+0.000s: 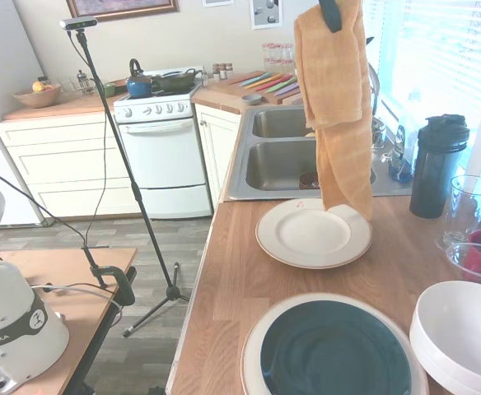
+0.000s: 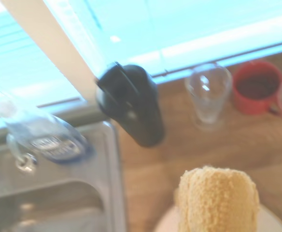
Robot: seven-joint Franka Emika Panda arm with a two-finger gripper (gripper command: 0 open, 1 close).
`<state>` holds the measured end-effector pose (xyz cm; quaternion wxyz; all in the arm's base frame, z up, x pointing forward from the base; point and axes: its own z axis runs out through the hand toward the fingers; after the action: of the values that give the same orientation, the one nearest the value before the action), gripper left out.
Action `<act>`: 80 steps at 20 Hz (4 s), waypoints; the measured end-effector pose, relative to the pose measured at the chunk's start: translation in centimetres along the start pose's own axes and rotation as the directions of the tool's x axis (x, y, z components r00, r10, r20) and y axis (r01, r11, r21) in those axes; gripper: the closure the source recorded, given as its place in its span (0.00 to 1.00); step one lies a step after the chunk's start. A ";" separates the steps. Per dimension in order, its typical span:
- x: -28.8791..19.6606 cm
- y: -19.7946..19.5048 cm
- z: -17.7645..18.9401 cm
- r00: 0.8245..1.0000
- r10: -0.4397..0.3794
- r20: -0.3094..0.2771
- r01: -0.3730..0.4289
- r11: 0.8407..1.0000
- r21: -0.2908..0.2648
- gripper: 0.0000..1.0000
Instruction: Wipe the white plate in clockwise motion
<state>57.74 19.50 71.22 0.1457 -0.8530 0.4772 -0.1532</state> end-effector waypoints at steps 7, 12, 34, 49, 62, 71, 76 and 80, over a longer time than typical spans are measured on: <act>0.5 4.8 5.3 1.000 0.021 -0.006 -0.021 0.998 -0.064 1.00; -0.5 7.6 9.9 1.000 0.015 0.001 -0.015 0.994 -0.106 1.00; -6.9 11.5 28.4 0.995 -0.047 0.087 0.056 0.993 -0.109 1.00; -4.3 7.7 35.8 0.997 0.027 0.072 -0.021 0.996 -0.084 1.00; 1.3 8.8 34.7 0.999 0.044 0.001 -0.043 0.990 -0.137 1.00; -3.6 12.1 32.9 0.999 -0.010 0.033 0.016 0.983 -0.181 1.00; -7.2 11.3 33.0 0.999 -0.007 0.053 0.016 0.984 -0.176 1.00; -8.5 10.1 33.4 0.998 0.013 0.057 -0.003 0.987 -0.163 1.00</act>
<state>59.11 25.13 35.80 0.0898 -0.8642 0.4871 -0.0881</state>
